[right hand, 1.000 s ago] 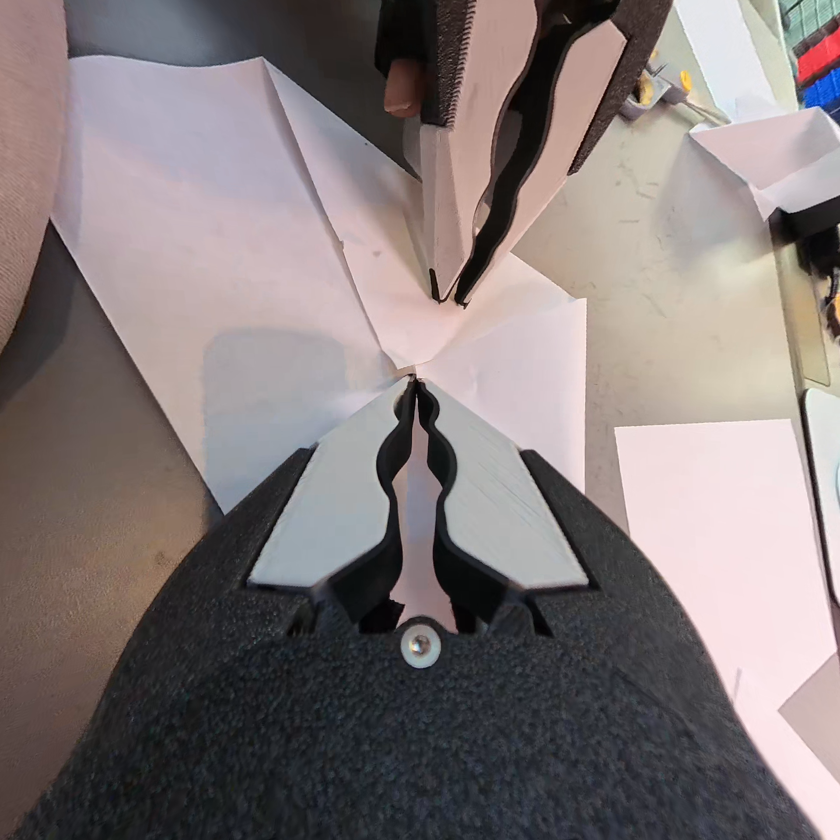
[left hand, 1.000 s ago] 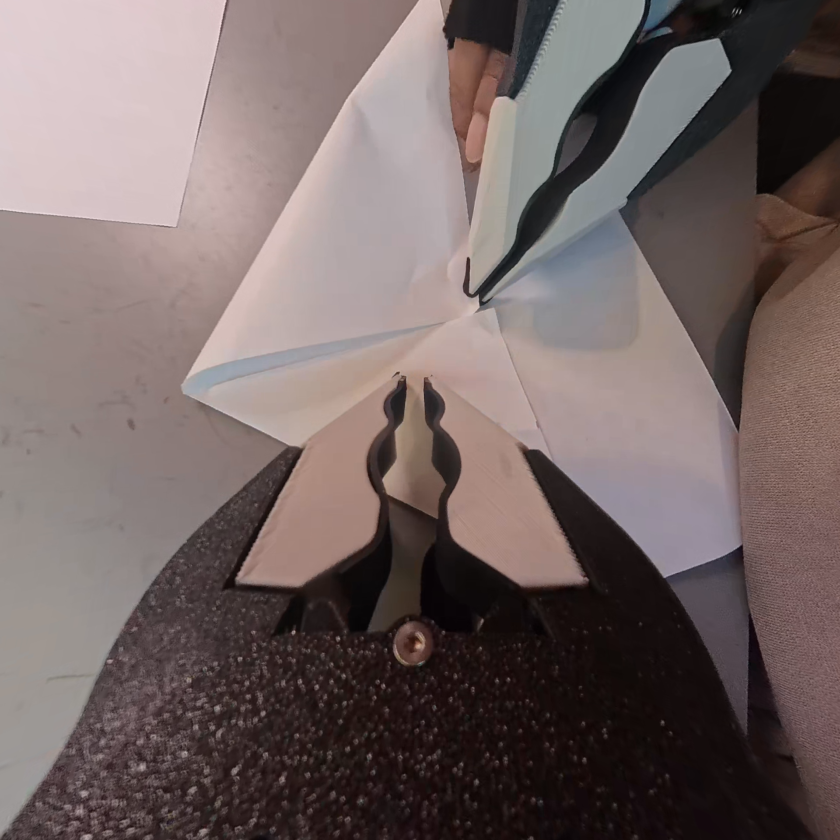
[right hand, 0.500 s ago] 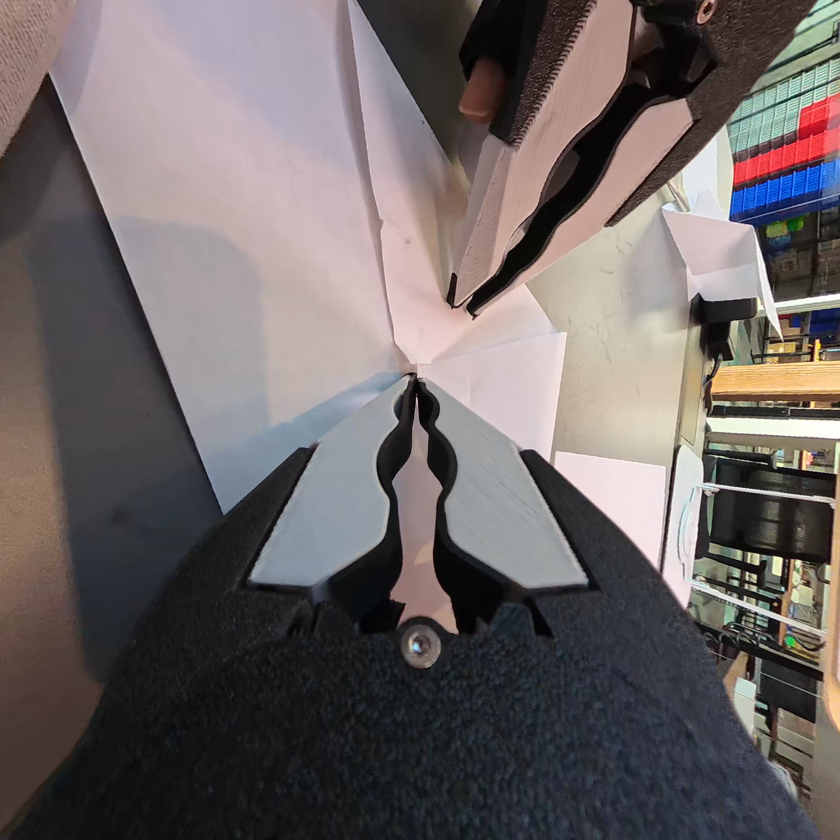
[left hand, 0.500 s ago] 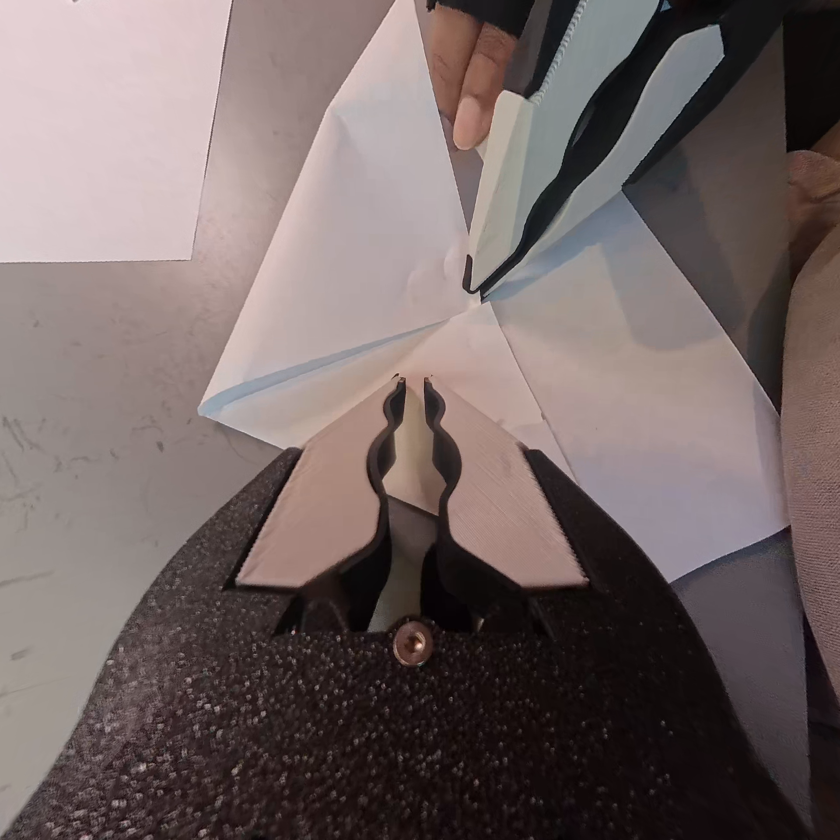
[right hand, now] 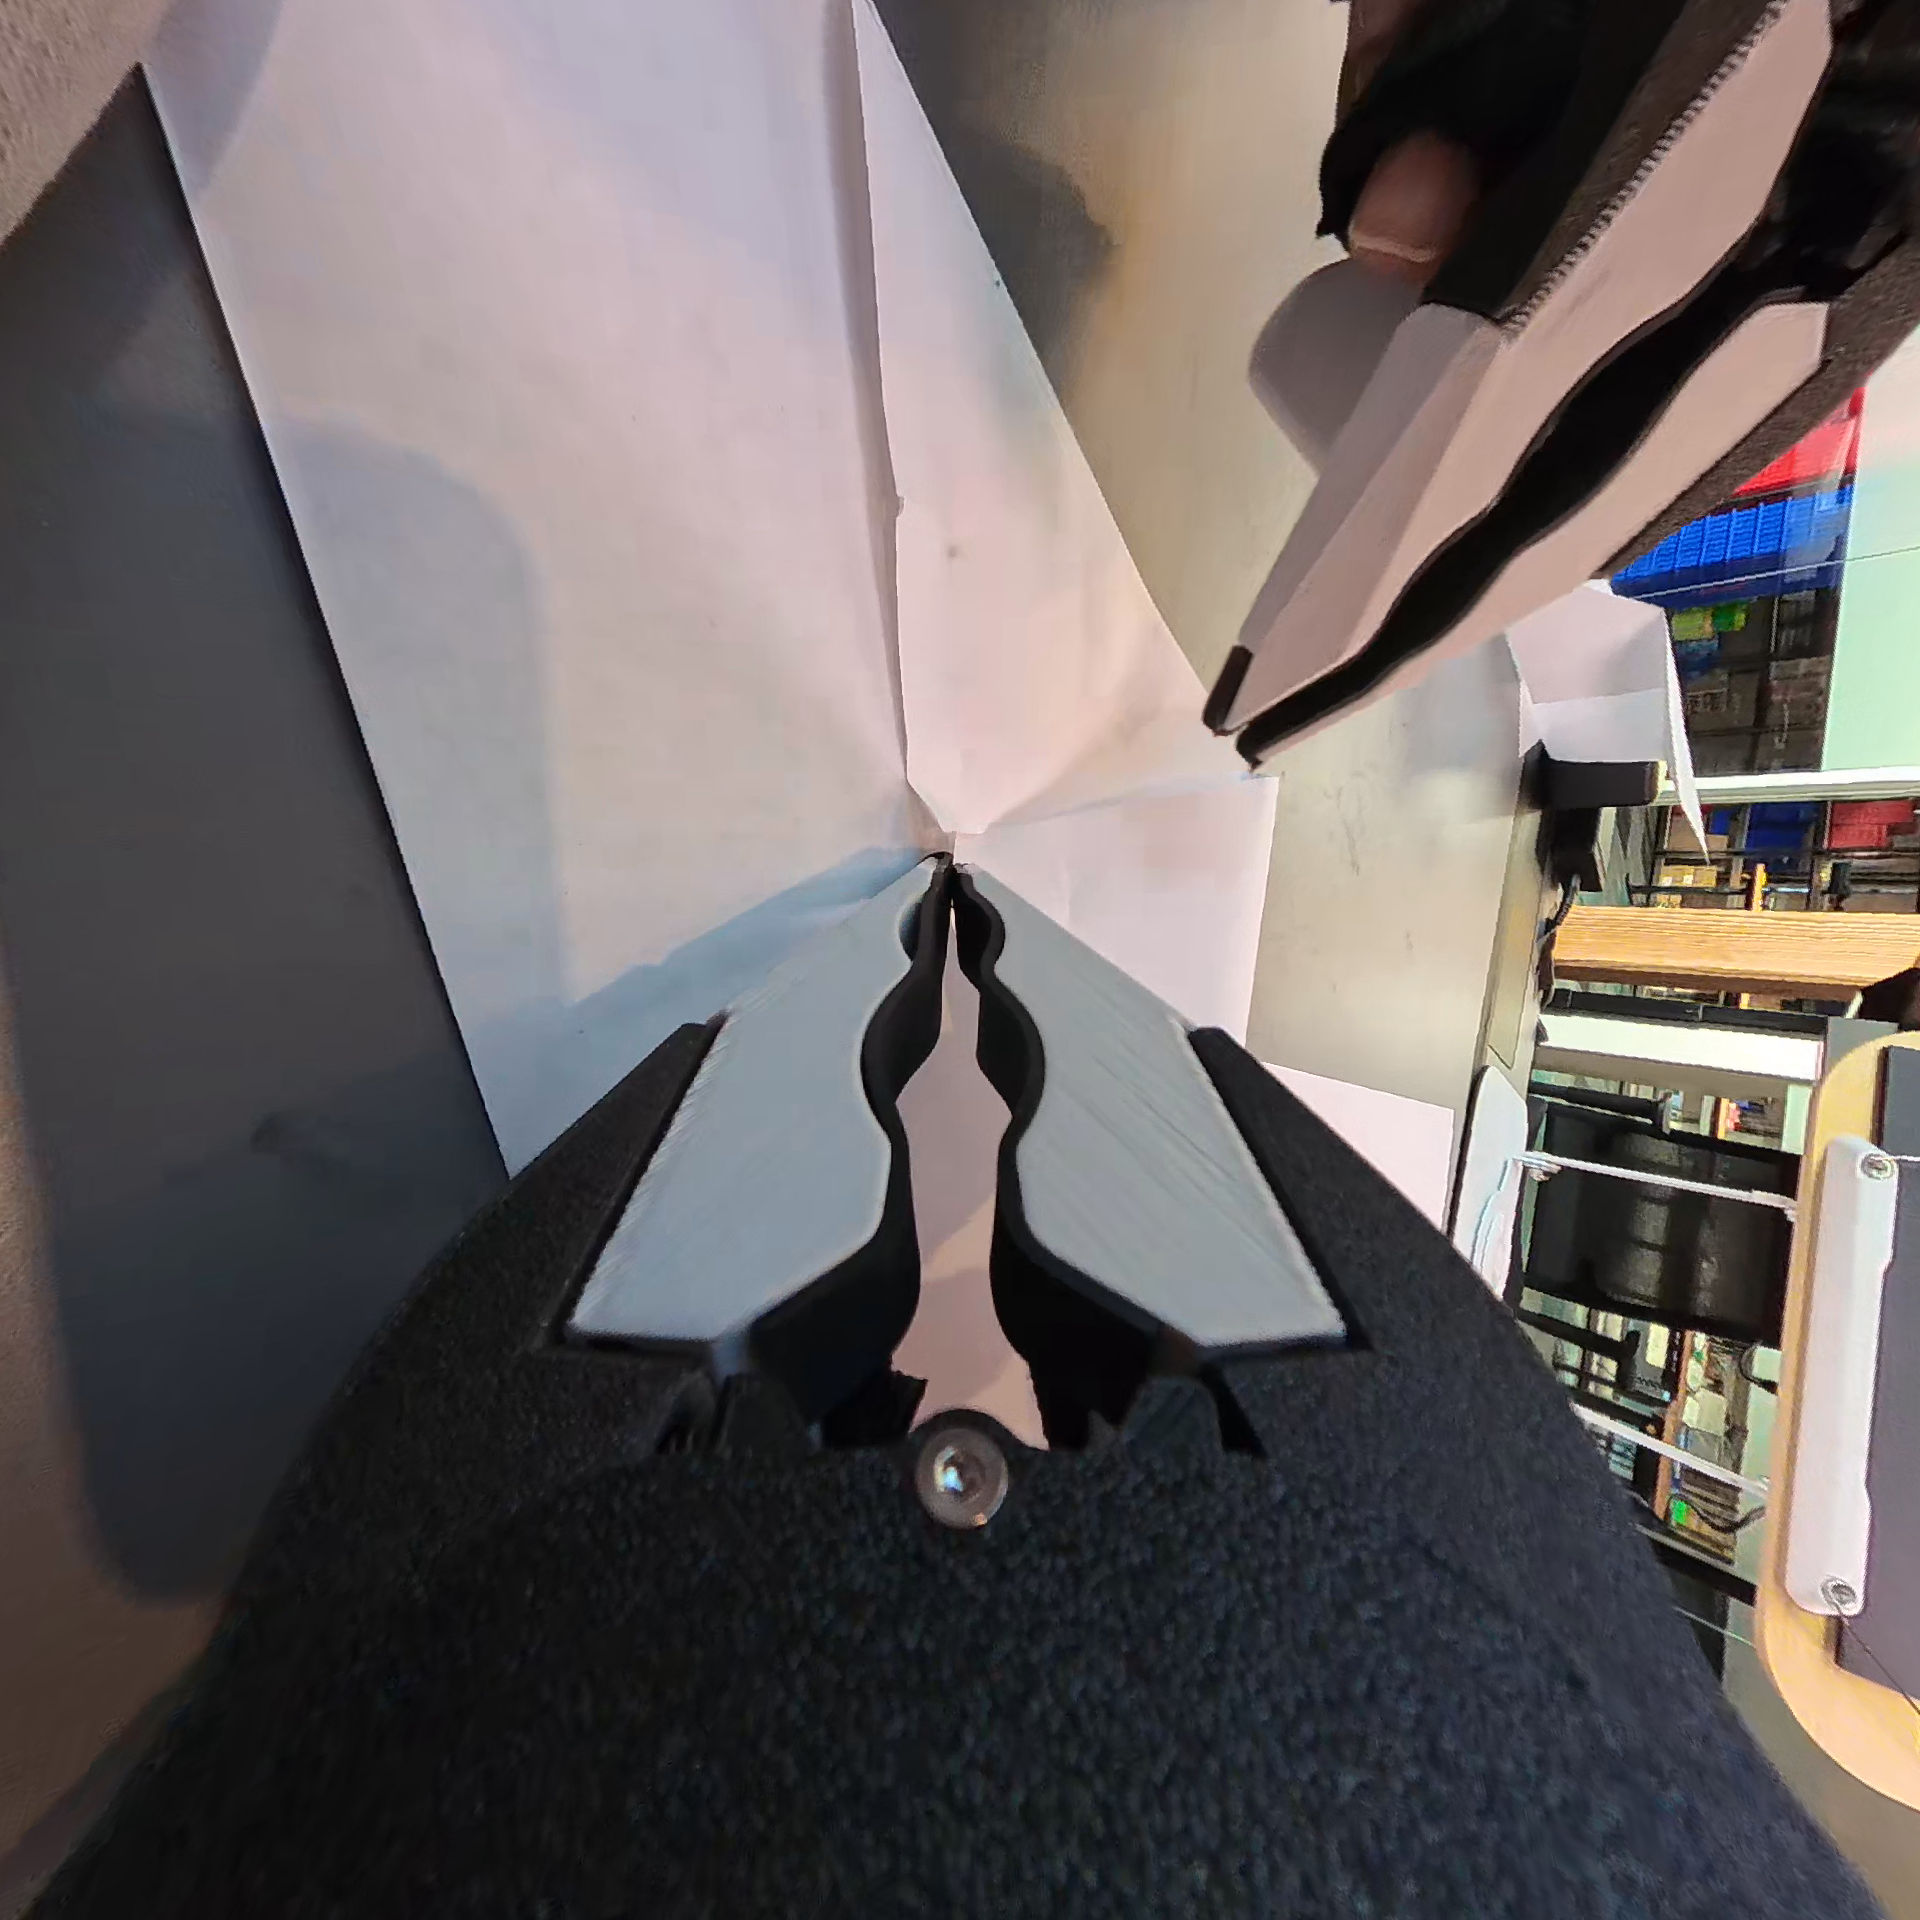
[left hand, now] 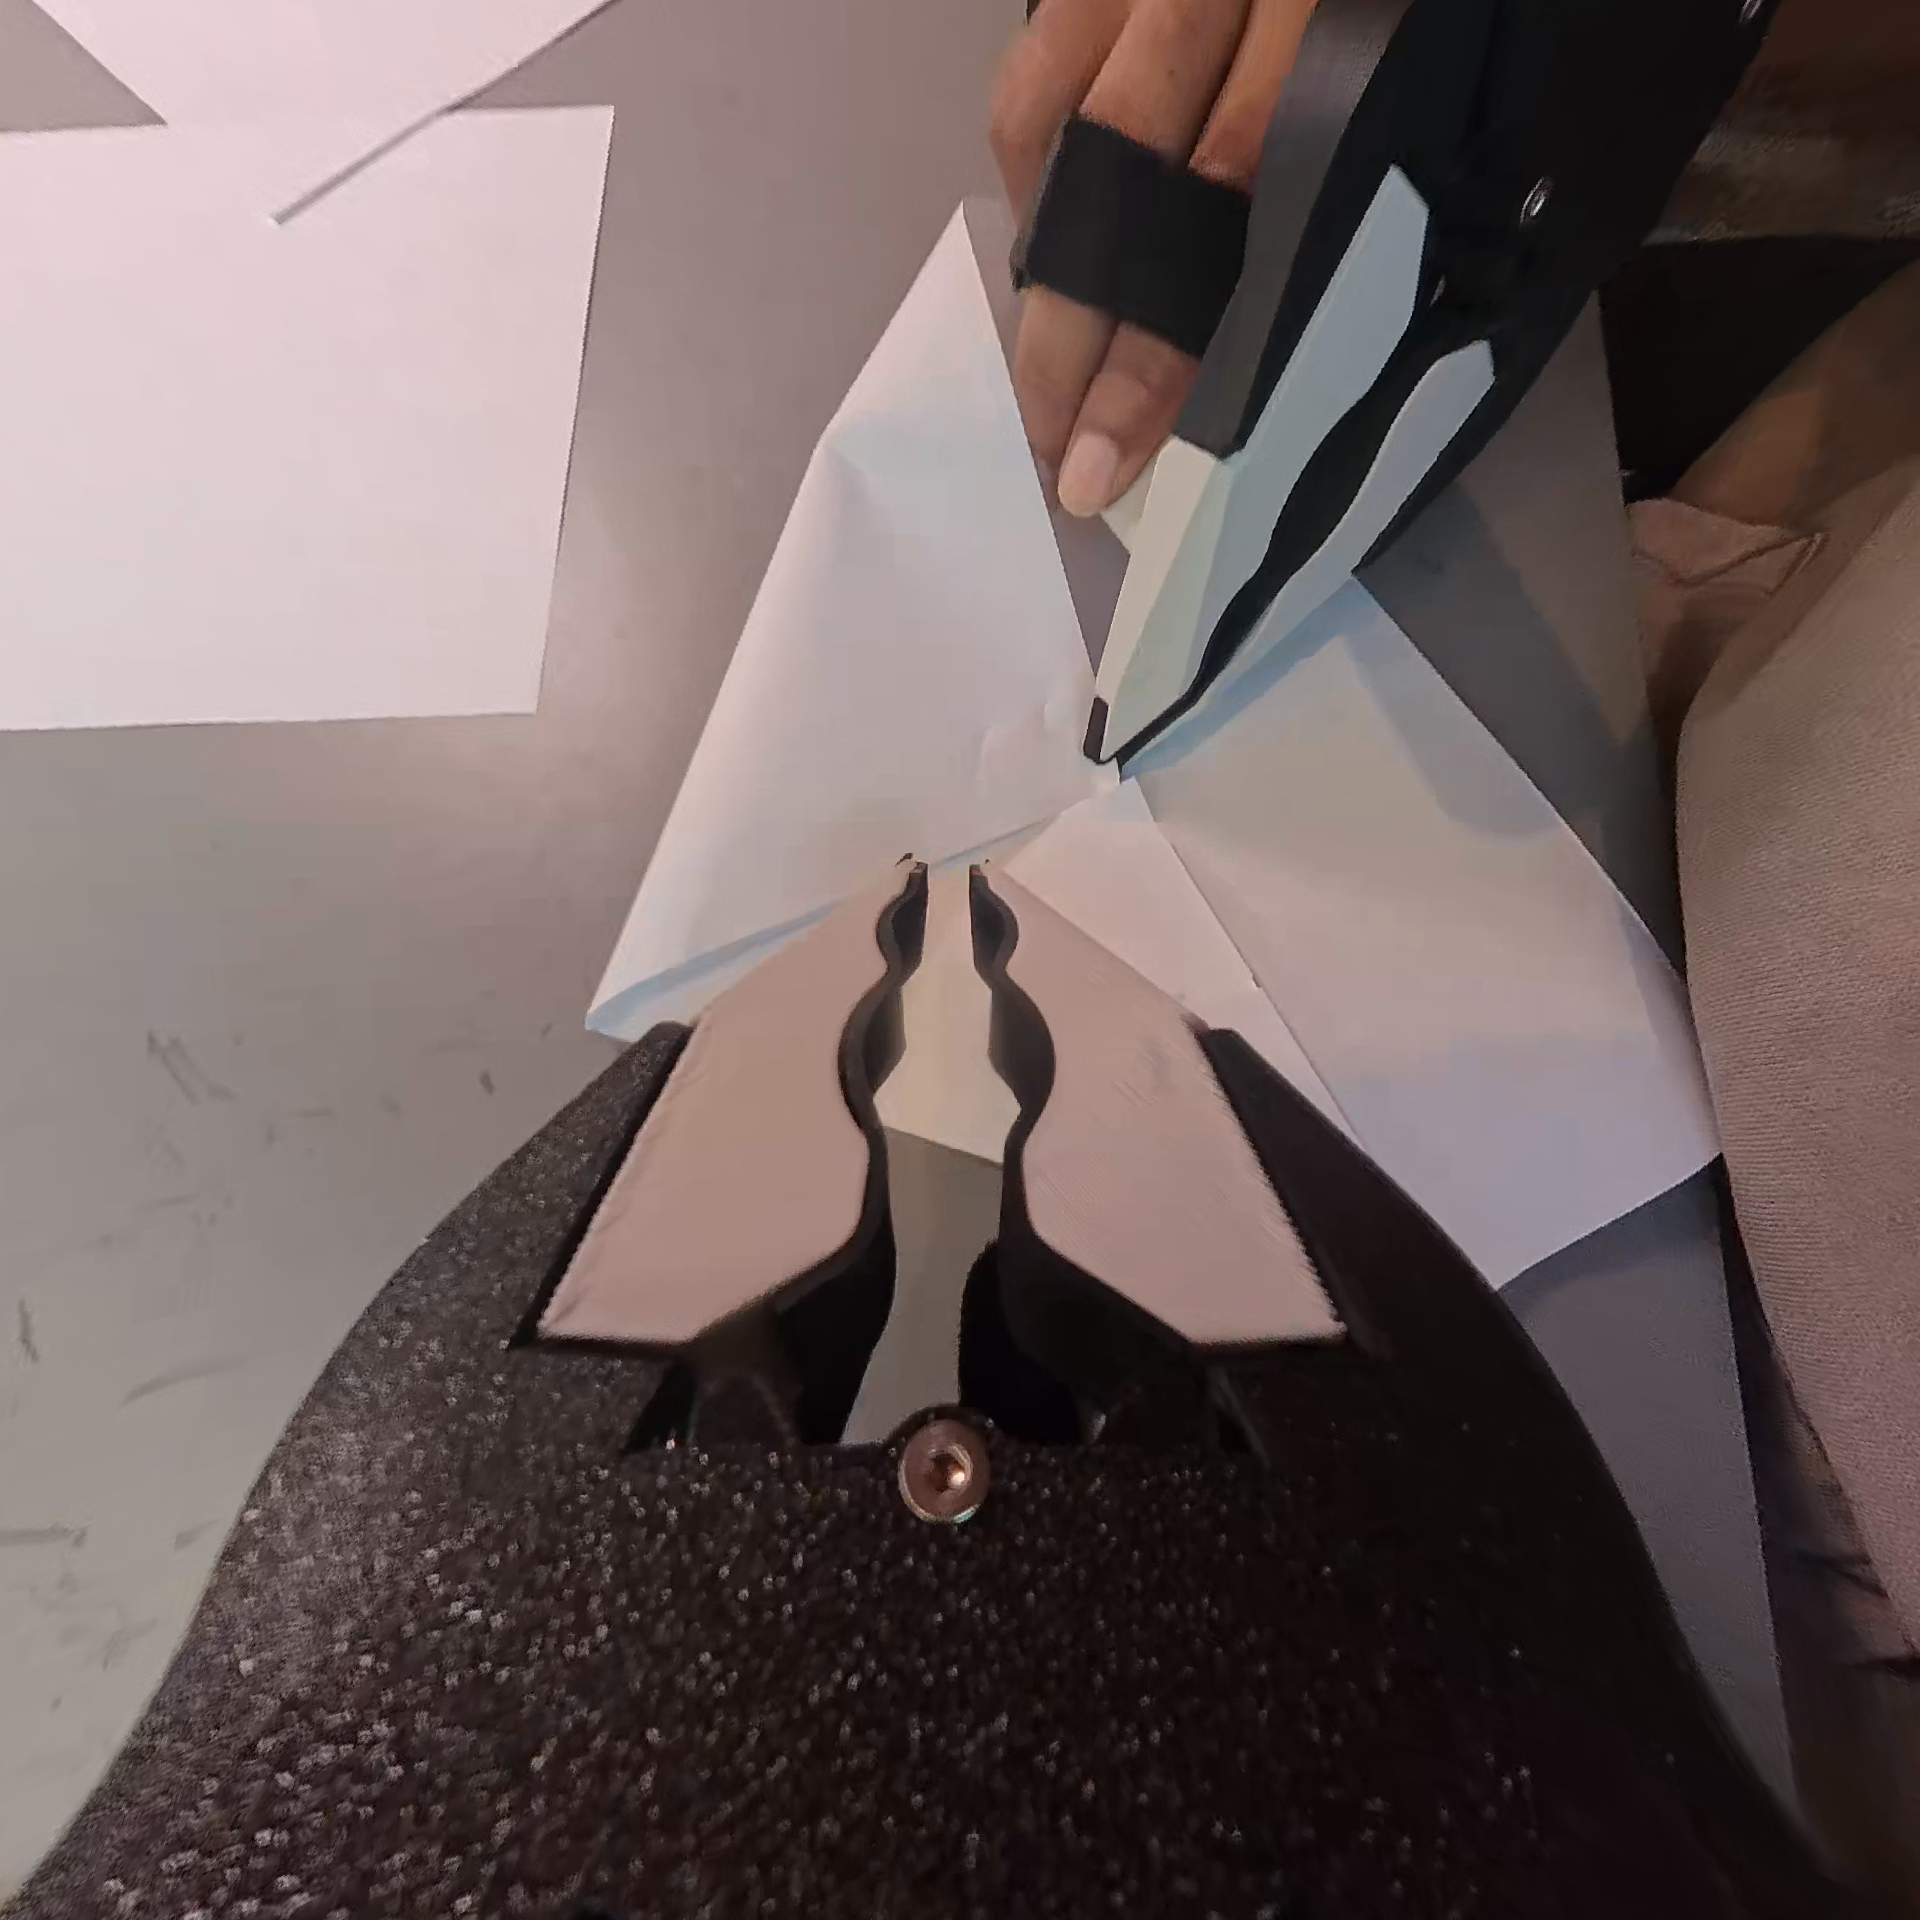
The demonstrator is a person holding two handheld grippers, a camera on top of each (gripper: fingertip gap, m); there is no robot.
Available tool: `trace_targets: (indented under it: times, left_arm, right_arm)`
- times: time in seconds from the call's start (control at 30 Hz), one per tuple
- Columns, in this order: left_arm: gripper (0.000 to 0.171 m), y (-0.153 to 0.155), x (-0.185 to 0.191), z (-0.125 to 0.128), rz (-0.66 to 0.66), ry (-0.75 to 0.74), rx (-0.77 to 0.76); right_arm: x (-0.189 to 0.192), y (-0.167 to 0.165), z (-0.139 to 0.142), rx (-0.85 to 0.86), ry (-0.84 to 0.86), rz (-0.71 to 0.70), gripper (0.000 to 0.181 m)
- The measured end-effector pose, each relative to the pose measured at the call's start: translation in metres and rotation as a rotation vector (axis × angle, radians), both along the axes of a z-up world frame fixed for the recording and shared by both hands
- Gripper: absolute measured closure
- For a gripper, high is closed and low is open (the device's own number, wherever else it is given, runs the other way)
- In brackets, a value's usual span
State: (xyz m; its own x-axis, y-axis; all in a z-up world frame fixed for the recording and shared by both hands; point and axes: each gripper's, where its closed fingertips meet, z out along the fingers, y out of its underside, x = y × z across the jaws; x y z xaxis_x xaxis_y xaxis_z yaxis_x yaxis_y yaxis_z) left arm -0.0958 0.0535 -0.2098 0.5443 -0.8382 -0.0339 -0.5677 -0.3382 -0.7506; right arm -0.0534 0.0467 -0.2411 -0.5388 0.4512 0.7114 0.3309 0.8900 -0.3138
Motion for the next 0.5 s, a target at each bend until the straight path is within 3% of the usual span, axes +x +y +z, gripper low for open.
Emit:
trace_targets:
  times: [0.17, 0.5]
  left_arm:
    - [0.169, 0.025, 0.003, -0.008, 0.03, 0.084, 0.116]
    - [0.171, 0.016, 0.003, -0.034, 0.003, 0.133, 0.034]
  right_arm:
    - [0.002, -0.002, 0.0, -0.018, 0.006, 0.024, 0.181]
    - [0.004, -0.004, 0.0, -0.046, 0.008, 0.046, 0.181]
